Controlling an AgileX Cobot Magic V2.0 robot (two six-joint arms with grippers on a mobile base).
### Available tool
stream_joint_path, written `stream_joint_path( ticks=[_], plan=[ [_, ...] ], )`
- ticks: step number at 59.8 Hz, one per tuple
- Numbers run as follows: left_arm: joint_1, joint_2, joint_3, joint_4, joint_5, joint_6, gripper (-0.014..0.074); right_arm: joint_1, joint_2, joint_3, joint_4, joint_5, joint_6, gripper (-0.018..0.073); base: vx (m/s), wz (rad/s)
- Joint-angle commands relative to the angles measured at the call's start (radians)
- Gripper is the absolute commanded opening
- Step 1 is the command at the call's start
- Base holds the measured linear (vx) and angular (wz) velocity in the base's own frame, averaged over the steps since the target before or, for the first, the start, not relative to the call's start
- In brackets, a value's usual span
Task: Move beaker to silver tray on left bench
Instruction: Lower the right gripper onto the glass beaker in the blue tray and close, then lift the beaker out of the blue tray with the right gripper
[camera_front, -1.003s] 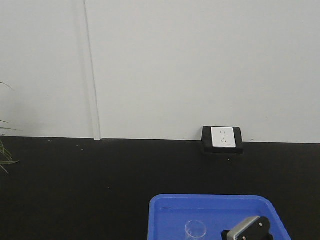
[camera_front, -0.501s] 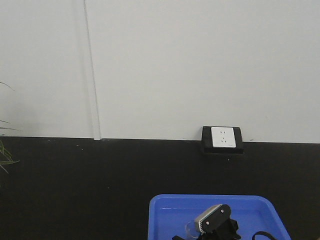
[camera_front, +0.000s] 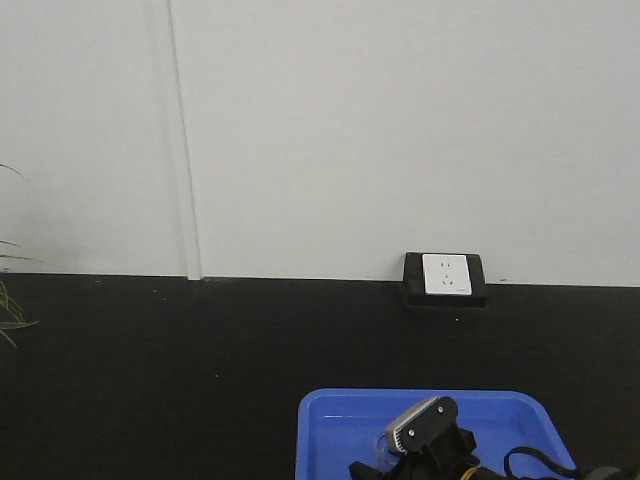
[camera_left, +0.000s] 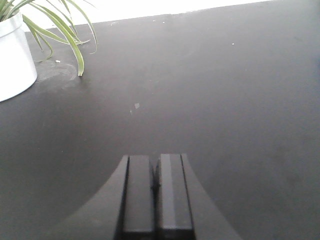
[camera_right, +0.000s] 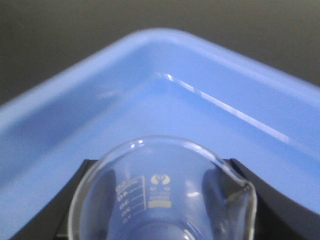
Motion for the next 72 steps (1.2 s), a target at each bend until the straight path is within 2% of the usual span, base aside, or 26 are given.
stream_joint_path(
  ticks=[1,10,15,23,32,40,72],
  plan=[
    [-0.005,-0.008,0.021,-0.003,-0.079,-0.002,0.0001,0.002,-0.129,-0.023,-0.066,-0.029,0.055,-0.0017,0.0,0.0],
    [-0.005,-0.008,0.021,-0.003,-0.079,-0.002,0.0001,0.018,-0.268,-0.023,-0.143,0.057,0.166,-0.0015,0.0,0.0],
    [-0.005,-0.008,0.021,-0.003,-0.079,-0.002,0.0001,0.047,-0.342,-0.023,-0.15,0.095,0.196,-0.0014,0.0,0.0],
    [-0.005,-0.008,0.021,-0.003,-0.079,-0.002,0.0001,0.119,-0.449,-0.025,-0.149,0.165,0.222,-0.0014,0.0,0.0],
    [-0.005,-0.008,0.021,-0.003,-0.079,-0.002,0.0001,0.228,-0.541,-0.067,-0.149,0.307,0.274,-0.0014,0.0,0.0],
    [-0.005,-0.008,0.021,-0.003,-0.079,-0.002,0.0001,0.298,-0.584,-0.106,-0.149,0.394,0.274,-0.0014,0.0,0.0],
    [-0.005,-0.008,0.021,-0.003,-0.079,-0.002,0.0001,0.312,-0.6,-0.102,-0.149,0.396,0.278,-0.0014,0.0,0.0]
  ],
)
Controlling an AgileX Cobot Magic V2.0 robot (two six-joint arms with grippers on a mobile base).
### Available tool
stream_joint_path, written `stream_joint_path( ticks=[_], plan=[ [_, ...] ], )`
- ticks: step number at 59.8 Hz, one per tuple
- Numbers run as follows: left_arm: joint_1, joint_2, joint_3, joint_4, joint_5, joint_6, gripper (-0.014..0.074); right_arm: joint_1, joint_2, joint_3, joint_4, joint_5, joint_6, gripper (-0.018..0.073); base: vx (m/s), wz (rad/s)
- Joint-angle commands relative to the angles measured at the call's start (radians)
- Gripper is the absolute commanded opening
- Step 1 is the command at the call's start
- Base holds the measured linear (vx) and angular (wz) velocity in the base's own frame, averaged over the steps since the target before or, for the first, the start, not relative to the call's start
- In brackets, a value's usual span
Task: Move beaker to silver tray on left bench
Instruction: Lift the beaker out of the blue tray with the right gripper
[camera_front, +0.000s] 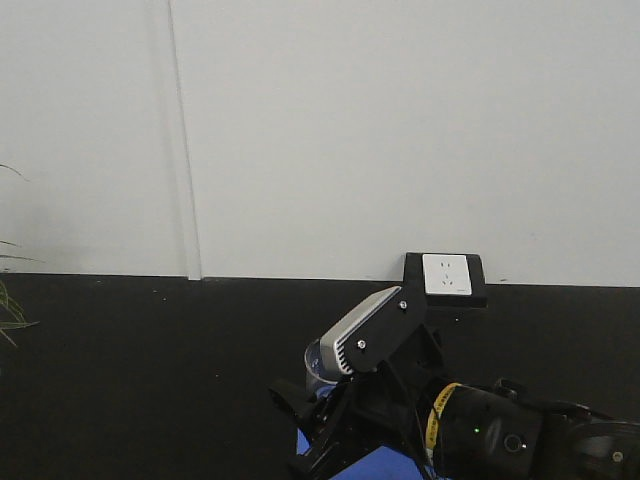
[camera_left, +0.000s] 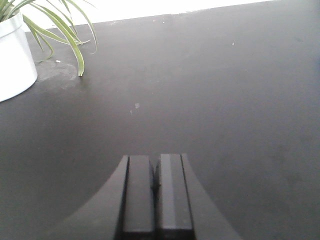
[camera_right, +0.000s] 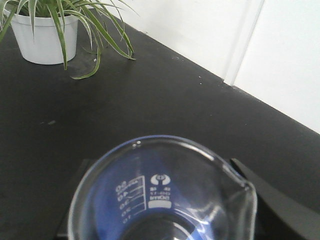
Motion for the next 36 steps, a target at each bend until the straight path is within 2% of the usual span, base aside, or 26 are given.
stream_joint_path(
  ticks=[1,36],
  plan=[
    [-0.005,-0.008,0.021,-0.003,-0.079,-0.002,0.0001,-0.001,-0.042,-0.031,0.011,-0.056,-0.001,-0.0014,0.0,0.0],
    [-0.005,-0.008,0.021,-0.003,-0.079,-0.002,0.0001,-0.001,-0.042,-0.031,0.011,-0.056,-0.001,-0.0014,0.0,0.0]
  ],
)
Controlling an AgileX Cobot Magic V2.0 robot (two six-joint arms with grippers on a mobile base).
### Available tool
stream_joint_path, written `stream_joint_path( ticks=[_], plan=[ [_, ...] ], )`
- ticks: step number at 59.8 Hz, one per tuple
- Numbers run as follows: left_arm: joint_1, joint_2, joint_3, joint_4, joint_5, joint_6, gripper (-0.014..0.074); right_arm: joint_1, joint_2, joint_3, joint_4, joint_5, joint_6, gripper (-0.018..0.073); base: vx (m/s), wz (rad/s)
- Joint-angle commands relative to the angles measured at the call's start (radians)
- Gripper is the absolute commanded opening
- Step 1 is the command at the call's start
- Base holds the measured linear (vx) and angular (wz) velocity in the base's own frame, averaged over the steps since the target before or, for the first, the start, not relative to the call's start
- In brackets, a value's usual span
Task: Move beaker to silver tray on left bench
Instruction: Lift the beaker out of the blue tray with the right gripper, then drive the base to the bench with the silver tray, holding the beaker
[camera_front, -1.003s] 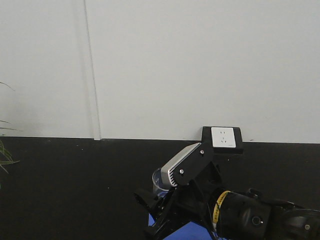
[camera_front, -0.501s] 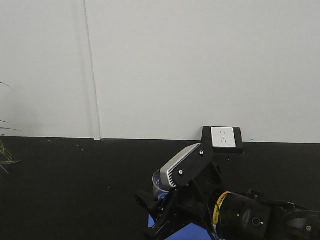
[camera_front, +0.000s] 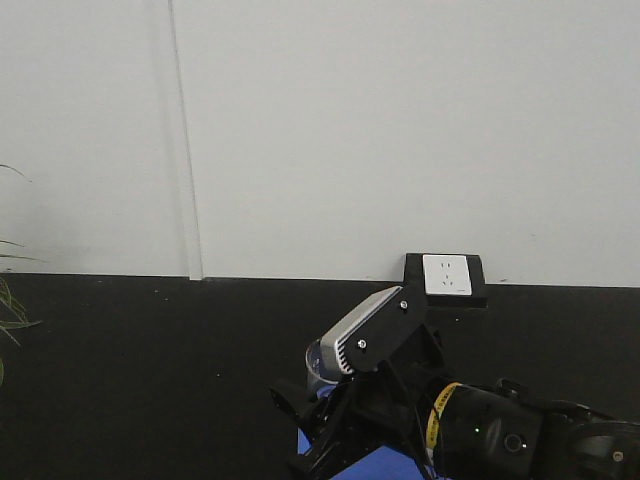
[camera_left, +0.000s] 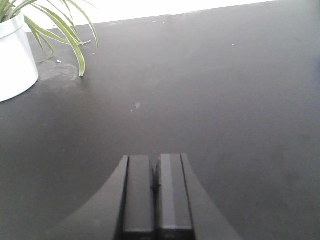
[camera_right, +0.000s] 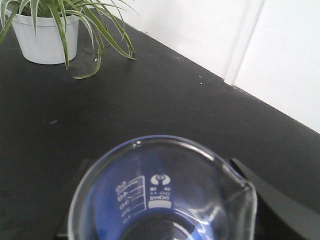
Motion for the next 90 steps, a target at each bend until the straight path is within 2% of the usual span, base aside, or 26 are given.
stream_joint_path(
  ticks=[1,33,90],
  plan=[
    [-0.005,-0.008,0.021,-0.003,-0.079,-0.002,0.0001,-0.001,-0.042,-0.031,0.011,-0.058,-0.001,-0.0014,-0.03,0.02],
    [-0.005,-0.008,0.021,-0.003,-0.079,-0.002,0.0001,-0.001,-0.042,-0.031,0.011,-0.057,-0.001,-0.0014,-0.14,0.0],
    [-0.005,-0.008,0.02,-0.003,-0.079,-0.002,0.0001,-0.001,-0.042,-0.031,0.011,-0.058,-0.001,-0.0014,-0.31,-0.03]
  ],
)
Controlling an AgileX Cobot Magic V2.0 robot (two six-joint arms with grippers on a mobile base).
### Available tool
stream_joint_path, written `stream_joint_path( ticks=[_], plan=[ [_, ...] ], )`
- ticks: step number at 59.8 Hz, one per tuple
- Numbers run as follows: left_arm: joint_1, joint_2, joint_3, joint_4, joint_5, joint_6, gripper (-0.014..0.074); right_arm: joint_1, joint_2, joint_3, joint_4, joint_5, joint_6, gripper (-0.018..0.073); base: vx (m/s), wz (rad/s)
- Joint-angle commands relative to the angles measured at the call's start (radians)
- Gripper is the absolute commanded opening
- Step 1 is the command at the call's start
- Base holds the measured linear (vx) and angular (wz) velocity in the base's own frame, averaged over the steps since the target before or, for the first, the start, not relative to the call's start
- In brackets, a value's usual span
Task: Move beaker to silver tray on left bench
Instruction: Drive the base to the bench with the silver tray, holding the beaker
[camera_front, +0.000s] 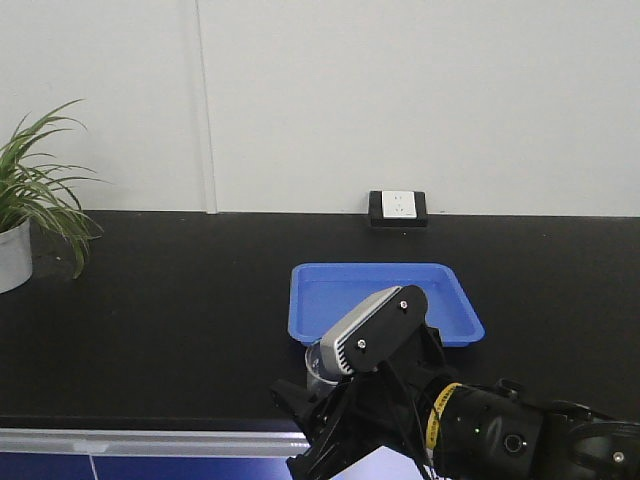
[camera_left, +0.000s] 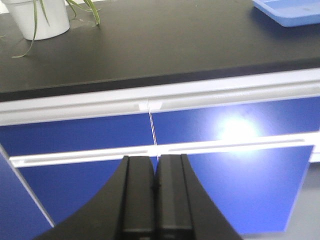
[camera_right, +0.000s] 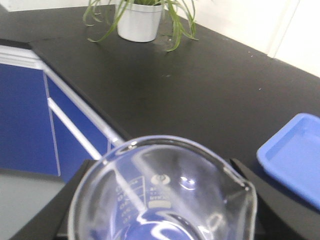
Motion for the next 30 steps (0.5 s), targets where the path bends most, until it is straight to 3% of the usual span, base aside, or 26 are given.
stream_joint_path(
  ticks=[1,30],
  plan=[
    [-0.005,-0.008,0.02,-0.003,-0.079,-0.002,0.0001,-0.001,-0.04,-0.031,0.011,-0.059,-0.001,-0.0014,-0.35,-0.03],
    [-0.005,-0.008,0.02,-0.003,-0.079,-0.002,0.0001,-0.001,-0.04,-0.031,0.011,-0.059,-0.001,-0.0012,-0.35,-0.06]
  ],
)
